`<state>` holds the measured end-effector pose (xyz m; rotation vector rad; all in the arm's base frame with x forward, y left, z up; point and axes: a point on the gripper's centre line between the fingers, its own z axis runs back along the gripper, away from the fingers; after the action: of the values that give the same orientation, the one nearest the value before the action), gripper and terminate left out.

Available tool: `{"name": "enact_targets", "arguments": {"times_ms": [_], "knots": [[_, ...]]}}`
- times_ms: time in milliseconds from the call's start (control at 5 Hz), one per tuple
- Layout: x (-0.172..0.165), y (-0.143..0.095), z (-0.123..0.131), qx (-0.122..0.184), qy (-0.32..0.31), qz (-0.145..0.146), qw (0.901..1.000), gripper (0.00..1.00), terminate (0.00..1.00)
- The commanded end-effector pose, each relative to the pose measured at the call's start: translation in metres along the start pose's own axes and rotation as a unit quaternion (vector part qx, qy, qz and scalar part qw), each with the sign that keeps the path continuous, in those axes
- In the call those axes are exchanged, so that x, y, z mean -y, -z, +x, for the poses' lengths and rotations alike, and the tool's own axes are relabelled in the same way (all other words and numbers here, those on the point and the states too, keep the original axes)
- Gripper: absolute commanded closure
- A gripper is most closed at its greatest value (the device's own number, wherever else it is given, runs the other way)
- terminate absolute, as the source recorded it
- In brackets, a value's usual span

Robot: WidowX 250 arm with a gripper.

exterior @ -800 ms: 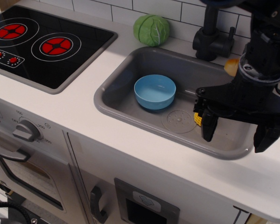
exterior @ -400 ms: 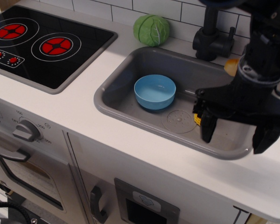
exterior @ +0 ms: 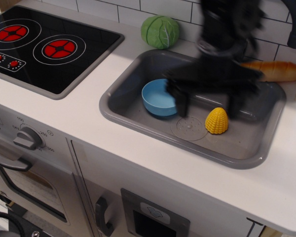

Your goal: Put corn in bowl sink

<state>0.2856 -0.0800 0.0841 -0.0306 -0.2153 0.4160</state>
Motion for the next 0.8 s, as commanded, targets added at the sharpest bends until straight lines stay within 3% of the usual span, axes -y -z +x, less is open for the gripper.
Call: {"name": "enact_targets", "arguments": {"times_ms": [0, 200, 600], "knots": [[0.01, 0.023, 0.034, -0.014, -0.041, -0.019, 0.9989, 0.0, 0.0], [0.021, 0.035, 0.044, 0.012, -0.071, -0.02, 0.9972, 0.0, 0.0], [0.022, 0.065, 0.051, 0.016, -0.083, 0.014, 0.9963, 0.0, 0.0]]}}
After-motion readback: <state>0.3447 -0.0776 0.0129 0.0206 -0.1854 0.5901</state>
